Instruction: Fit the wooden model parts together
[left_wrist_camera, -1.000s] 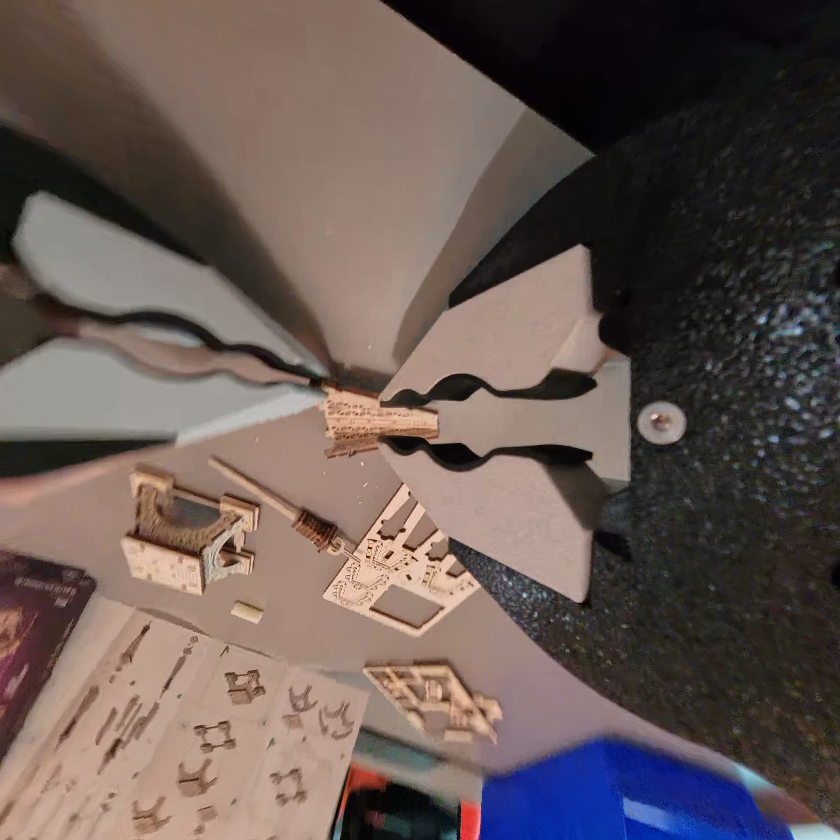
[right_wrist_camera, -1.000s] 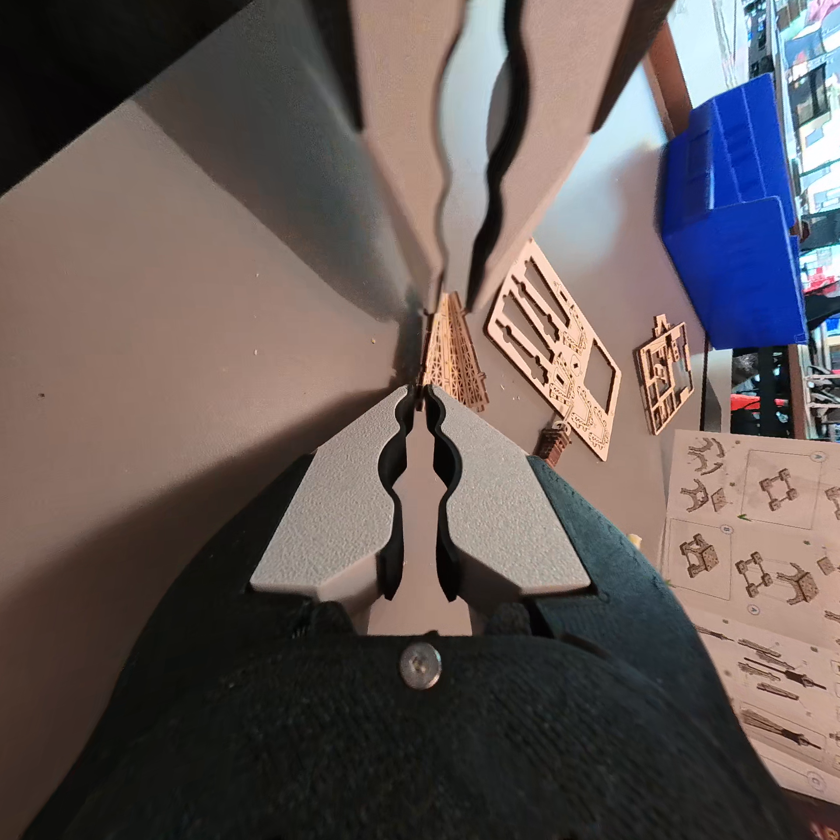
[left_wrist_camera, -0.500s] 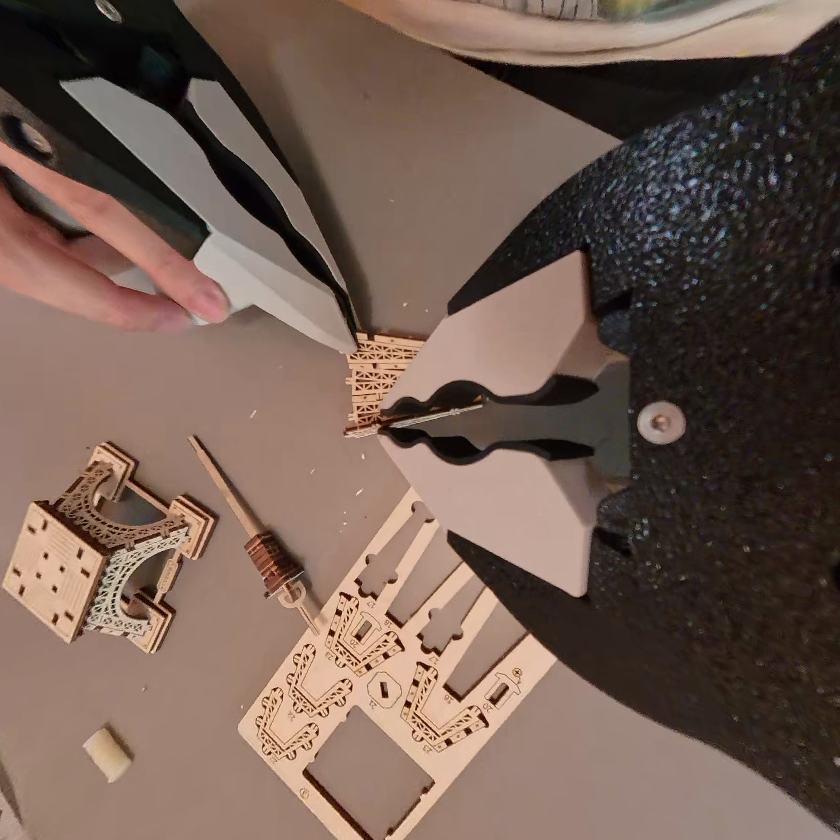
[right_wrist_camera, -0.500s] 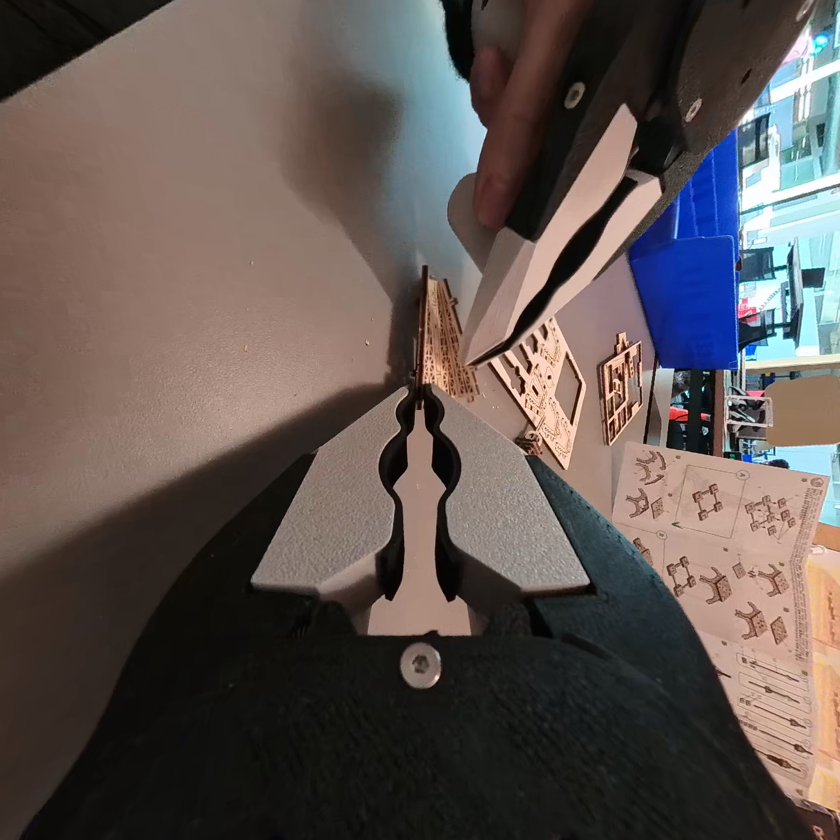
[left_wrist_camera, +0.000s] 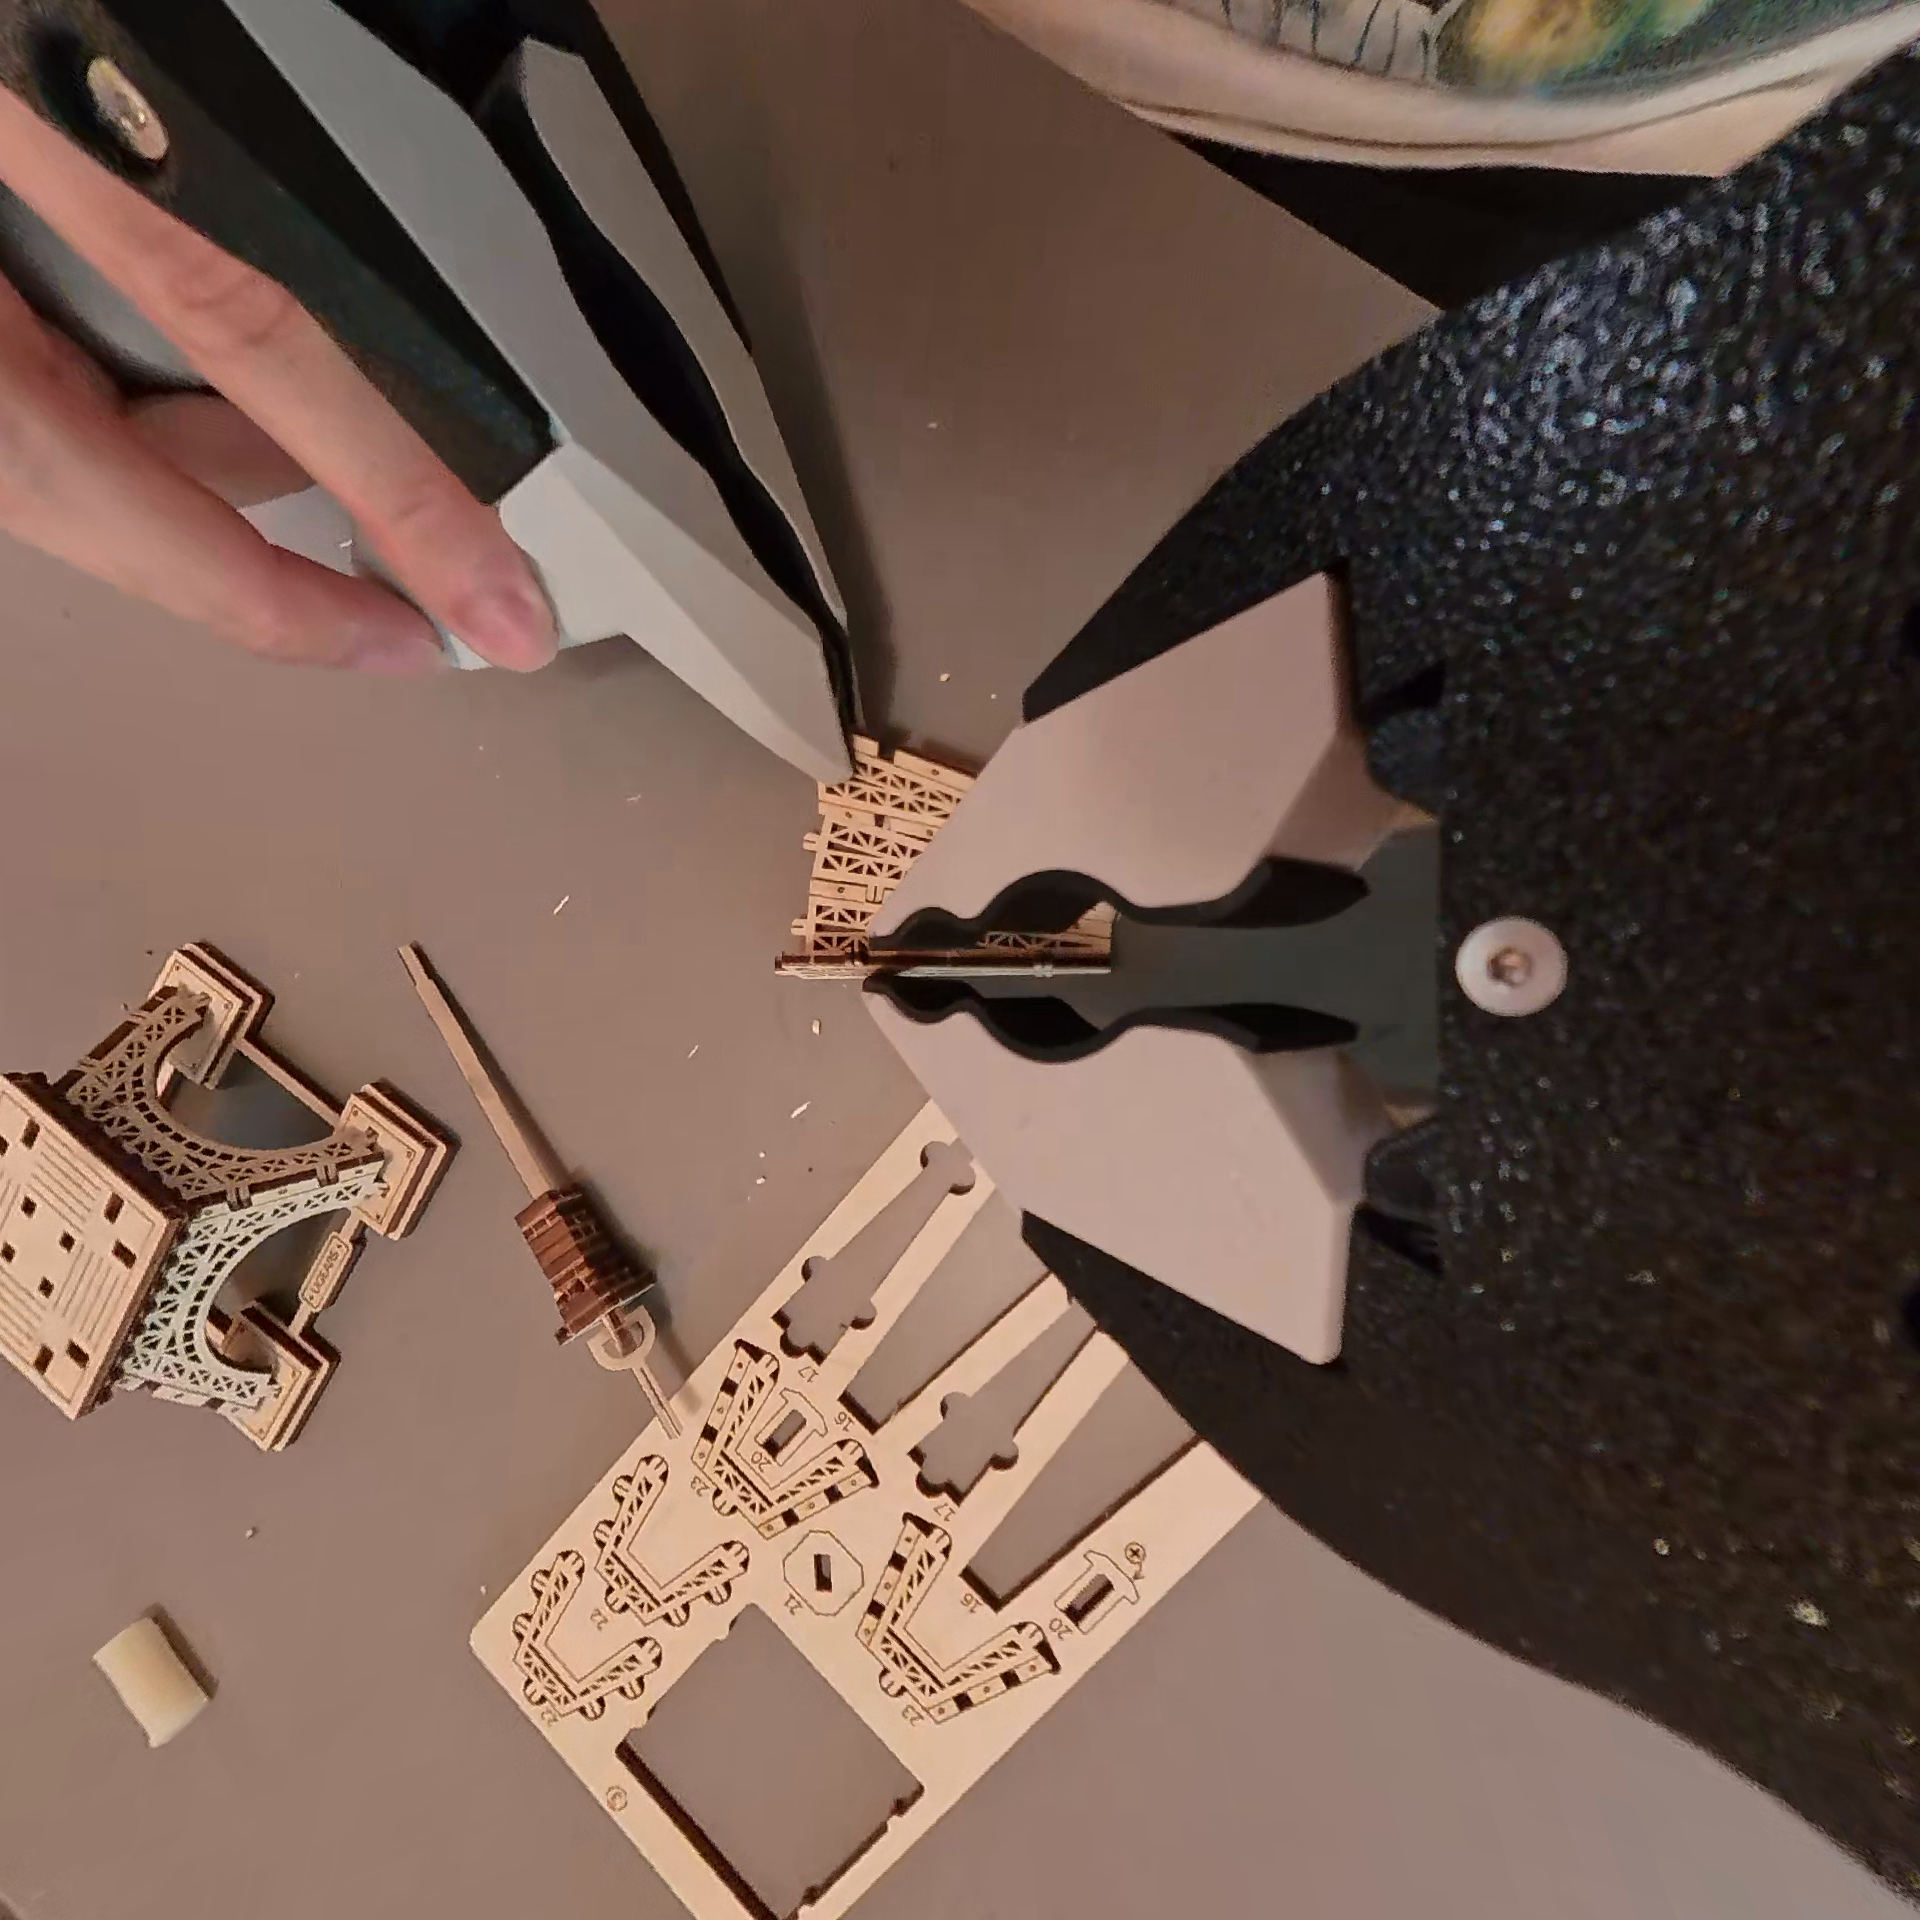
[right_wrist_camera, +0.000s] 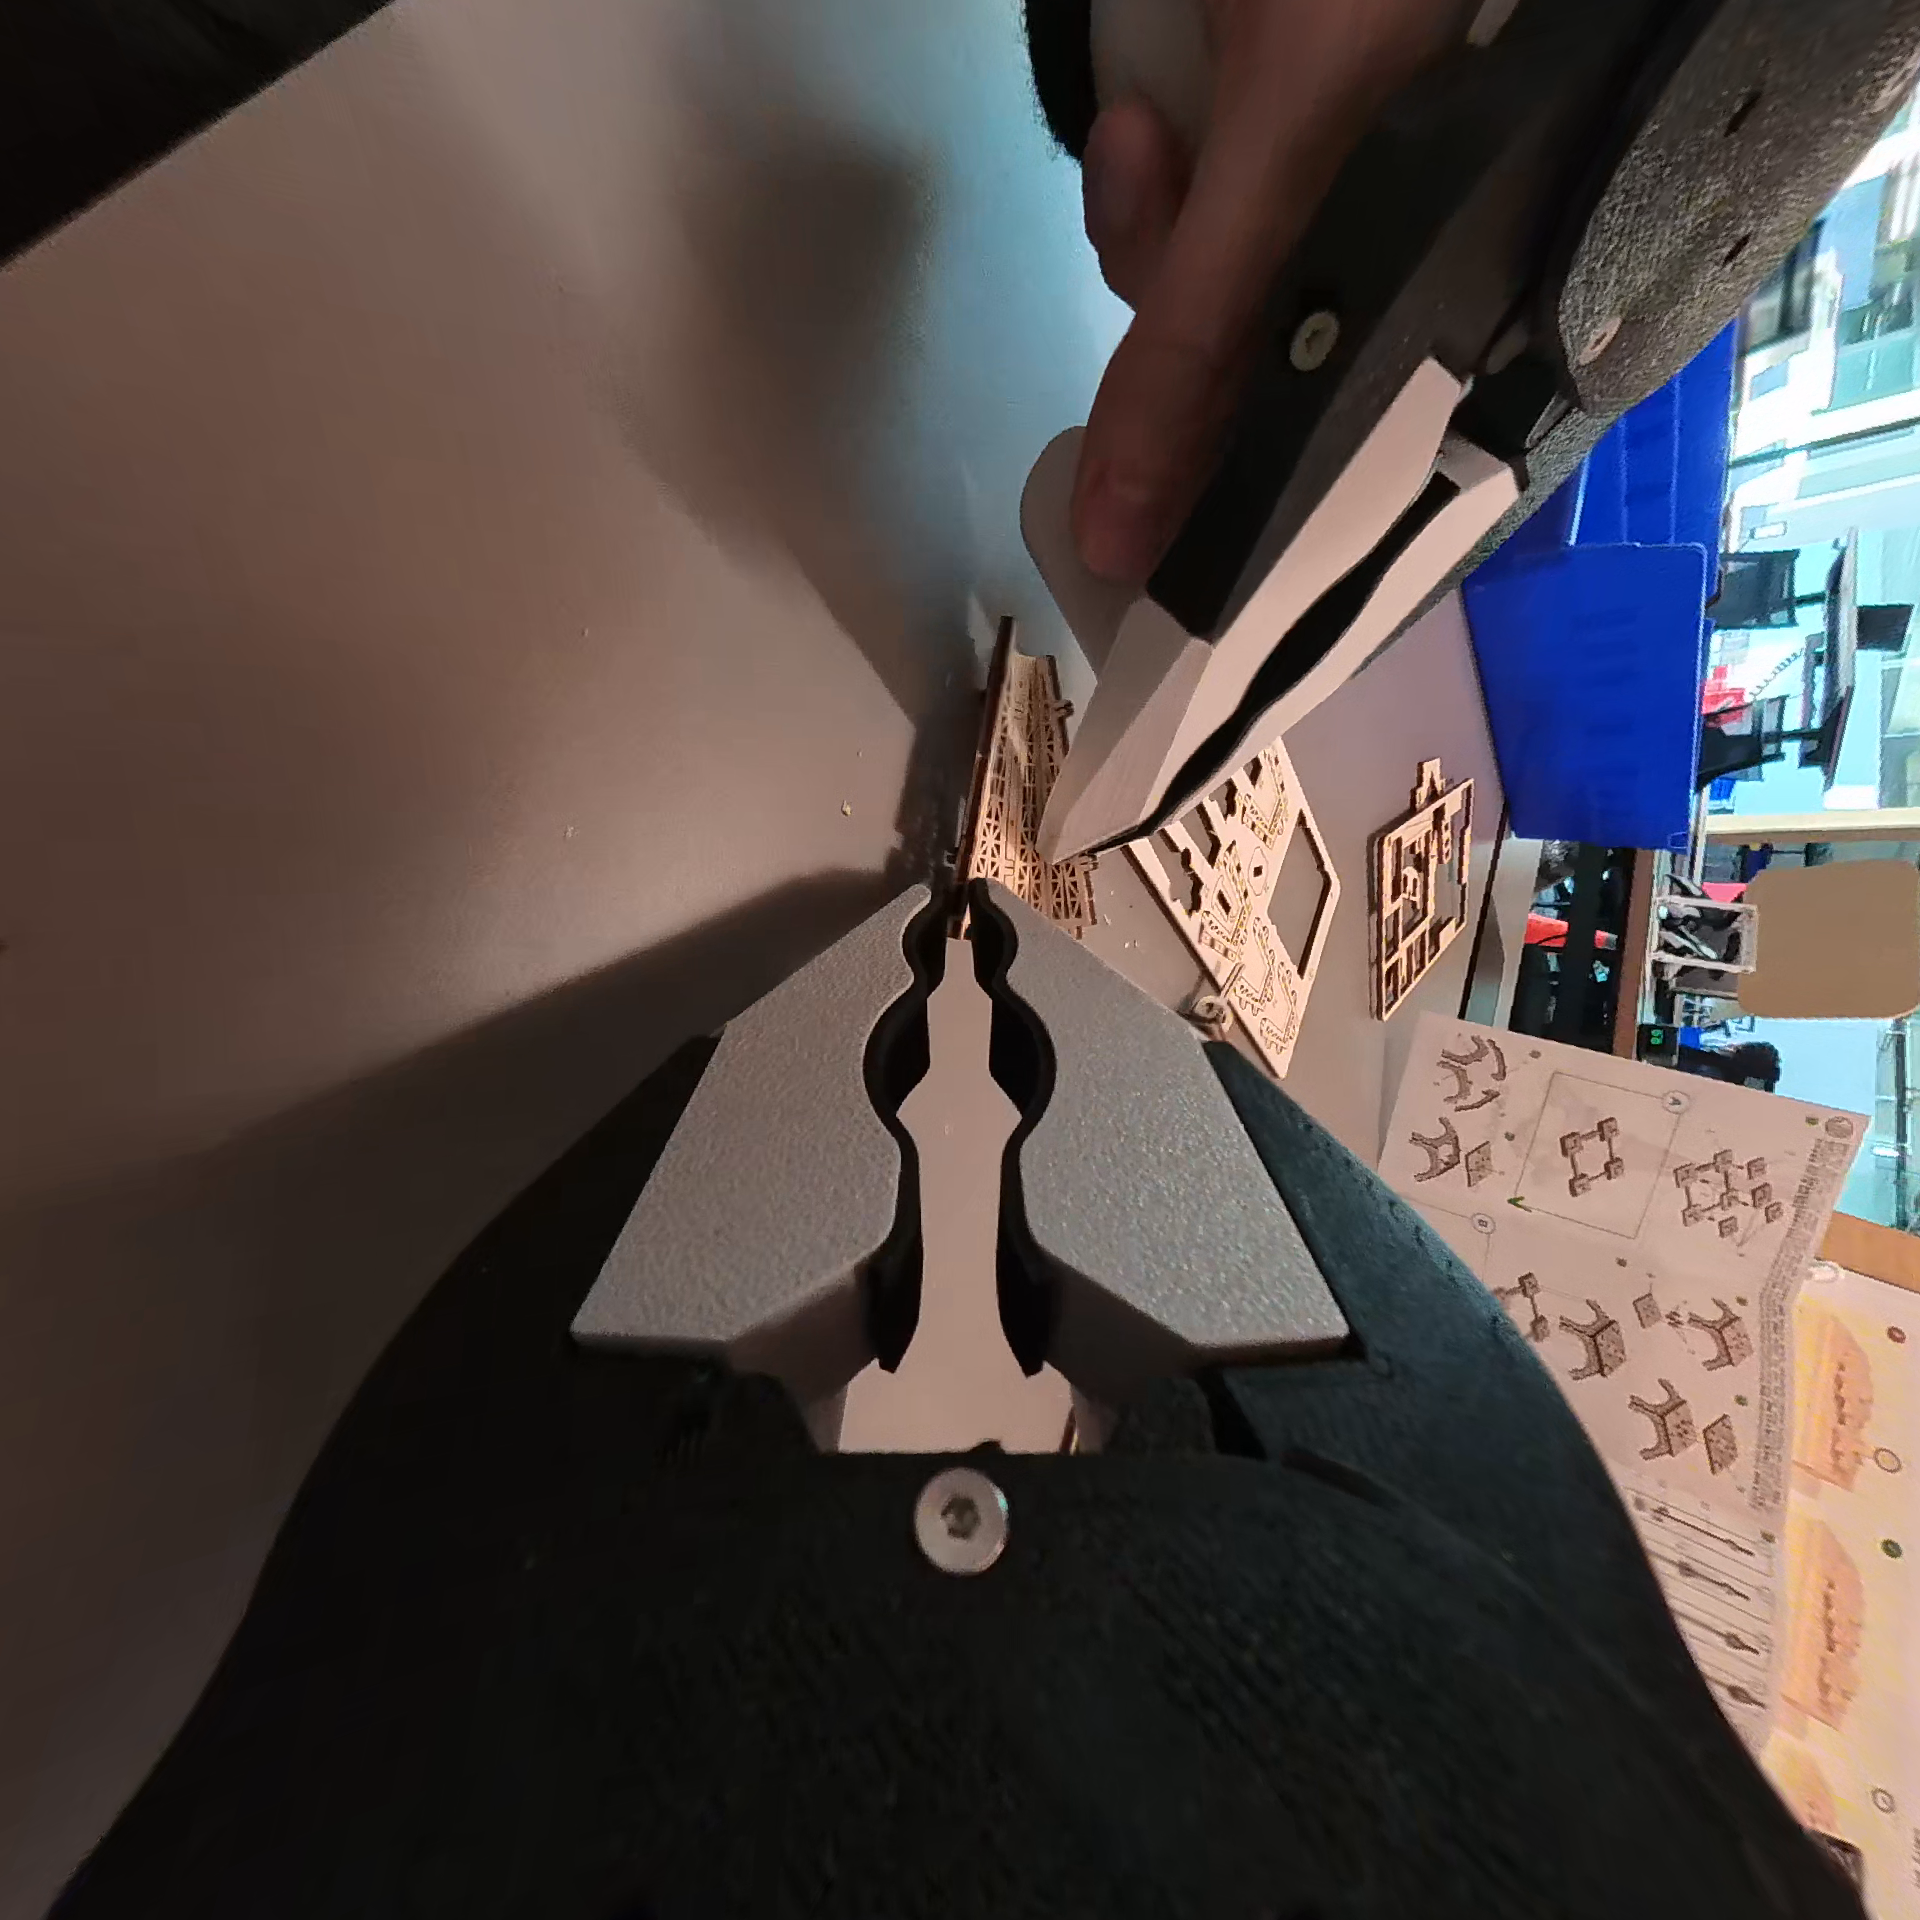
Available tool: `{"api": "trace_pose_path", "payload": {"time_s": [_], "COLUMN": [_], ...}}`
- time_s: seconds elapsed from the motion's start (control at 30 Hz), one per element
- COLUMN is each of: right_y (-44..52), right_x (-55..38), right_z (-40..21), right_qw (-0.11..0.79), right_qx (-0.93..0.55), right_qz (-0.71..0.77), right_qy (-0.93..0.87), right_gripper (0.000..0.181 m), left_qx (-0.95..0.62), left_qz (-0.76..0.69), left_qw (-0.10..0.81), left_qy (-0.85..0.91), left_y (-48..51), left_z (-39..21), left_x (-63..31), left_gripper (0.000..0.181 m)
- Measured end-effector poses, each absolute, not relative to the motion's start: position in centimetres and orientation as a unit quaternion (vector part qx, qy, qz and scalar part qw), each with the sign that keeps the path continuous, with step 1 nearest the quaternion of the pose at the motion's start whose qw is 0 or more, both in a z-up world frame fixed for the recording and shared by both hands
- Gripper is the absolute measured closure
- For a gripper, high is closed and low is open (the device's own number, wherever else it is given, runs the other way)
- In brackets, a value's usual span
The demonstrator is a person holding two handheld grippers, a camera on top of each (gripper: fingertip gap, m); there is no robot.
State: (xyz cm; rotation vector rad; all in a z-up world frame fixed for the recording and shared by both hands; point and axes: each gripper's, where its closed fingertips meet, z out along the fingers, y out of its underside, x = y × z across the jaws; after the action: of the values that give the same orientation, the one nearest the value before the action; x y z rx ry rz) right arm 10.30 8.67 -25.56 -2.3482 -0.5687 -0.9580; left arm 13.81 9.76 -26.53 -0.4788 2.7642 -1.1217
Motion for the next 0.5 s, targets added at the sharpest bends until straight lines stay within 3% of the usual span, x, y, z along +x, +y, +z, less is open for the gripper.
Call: {"api": "trace_pose_path", "payload": {"time_s": [0.5], "right_y": [9.32], "right_x": [10.14], "right_z": [-25.68], "right_qw": [0.263], "right_qx": [-0.887], "right_qz": [-0.340], "right_qy": [-0.168], "right_gripper": [0.181], "left_qx": [-0.170], "left_qz": [-0.369], "left_qw": [0.070], "left_qy": [0.911], "left_y": [9.77], "left_z": [-26.51], "left_x": [13.86], "left_gripper": [0.179]}}
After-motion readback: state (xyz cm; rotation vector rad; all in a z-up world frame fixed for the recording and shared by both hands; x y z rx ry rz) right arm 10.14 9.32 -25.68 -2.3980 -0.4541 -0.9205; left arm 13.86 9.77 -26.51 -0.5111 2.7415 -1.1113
